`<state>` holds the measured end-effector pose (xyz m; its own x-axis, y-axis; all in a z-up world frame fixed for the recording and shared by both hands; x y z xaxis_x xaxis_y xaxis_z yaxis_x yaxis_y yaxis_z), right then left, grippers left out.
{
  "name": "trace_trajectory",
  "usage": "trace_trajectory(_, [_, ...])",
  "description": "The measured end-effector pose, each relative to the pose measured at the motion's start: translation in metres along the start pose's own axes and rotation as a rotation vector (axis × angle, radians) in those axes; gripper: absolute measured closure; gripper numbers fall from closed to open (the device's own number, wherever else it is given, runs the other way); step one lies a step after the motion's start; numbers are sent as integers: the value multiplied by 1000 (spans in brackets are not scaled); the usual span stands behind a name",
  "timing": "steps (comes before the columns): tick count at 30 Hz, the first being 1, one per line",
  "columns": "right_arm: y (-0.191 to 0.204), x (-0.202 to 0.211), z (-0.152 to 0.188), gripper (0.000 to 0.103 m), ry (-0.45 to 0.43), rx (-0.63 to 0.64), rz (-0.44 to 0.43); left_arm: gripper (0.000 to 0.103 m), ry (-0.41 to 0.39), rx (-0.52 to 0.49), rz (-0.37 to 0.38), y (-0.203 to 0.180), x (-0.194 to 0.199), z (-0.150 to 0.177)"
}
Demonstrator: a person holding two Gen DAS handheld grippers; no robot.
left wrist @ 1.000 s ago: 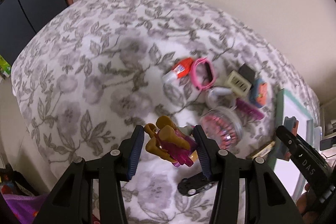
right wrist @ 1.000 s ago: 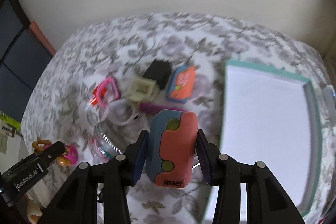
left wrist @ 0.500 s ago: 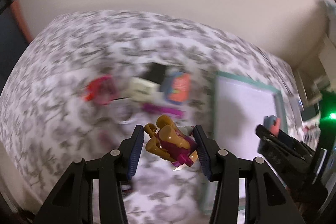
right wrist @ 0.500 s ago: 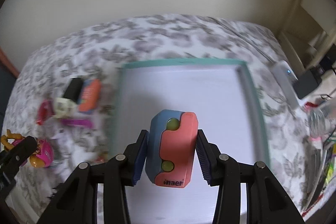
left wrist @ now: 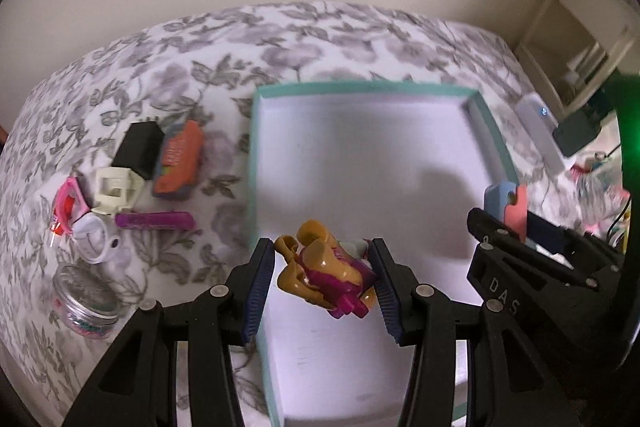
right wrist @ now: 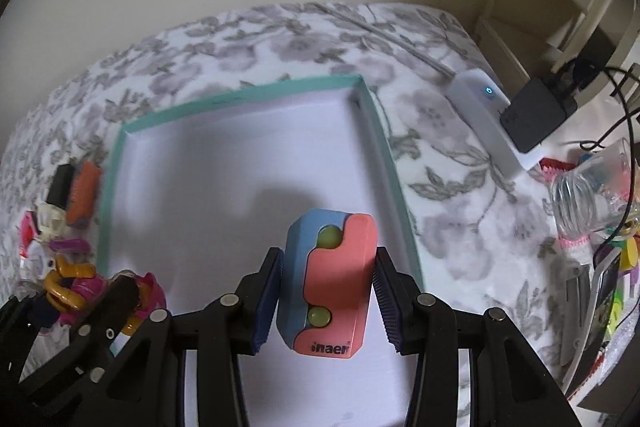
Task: Organize rigid objects
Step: 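Carry both toys over the tray and open both tools to release them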
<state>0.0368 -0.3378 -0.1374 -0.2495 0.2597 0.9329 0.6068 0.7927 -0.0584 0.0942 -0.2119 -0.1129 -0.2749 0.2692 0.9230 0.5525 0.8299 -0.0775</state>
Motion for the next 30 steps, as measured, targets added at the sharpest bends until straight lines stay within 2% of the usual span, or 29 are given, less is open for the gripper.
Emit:
trace_trajectory(4, [-2,-15,8,55,42,-10,0,53,26,-35,-12,-6,-12,8])
trace_trajectory(6, [-3,-20,13,55,61,-15,4,53,14,-47,-22,-7,-14,9])
trace_trajectory(22, [-2,-23,13,53,81,-17,14,53,19,-38,-4,-6,-15,7])
trace_trajectory(23, [-2,-22,13,52,80,-14,18,52,22,-33,1,-5,-15,7])
trace_trajectory(25, [-3,-21,10,43,75,-7,32,51,28,-20,9,-4,-15,7])
trace_trajectory(30, [-6,-9,5,43,56,-34,14,42,24,16,34,0,-7,1])
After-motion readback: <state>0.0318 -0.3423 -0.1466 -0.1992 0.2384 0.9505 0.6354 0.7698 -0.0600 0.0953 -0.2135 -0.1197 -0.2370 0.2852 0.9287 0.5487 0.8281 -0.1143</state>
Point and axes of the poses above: each gripper's, at about its wrist camera, not at the fingertips, and x roughly against the way its jaws point, y to its left, z to its underside, the point moved 10 cm from there along -x, roughly the way its jaws point, and after that the axes turned 3 degrees about z, right-handed, at the moved point
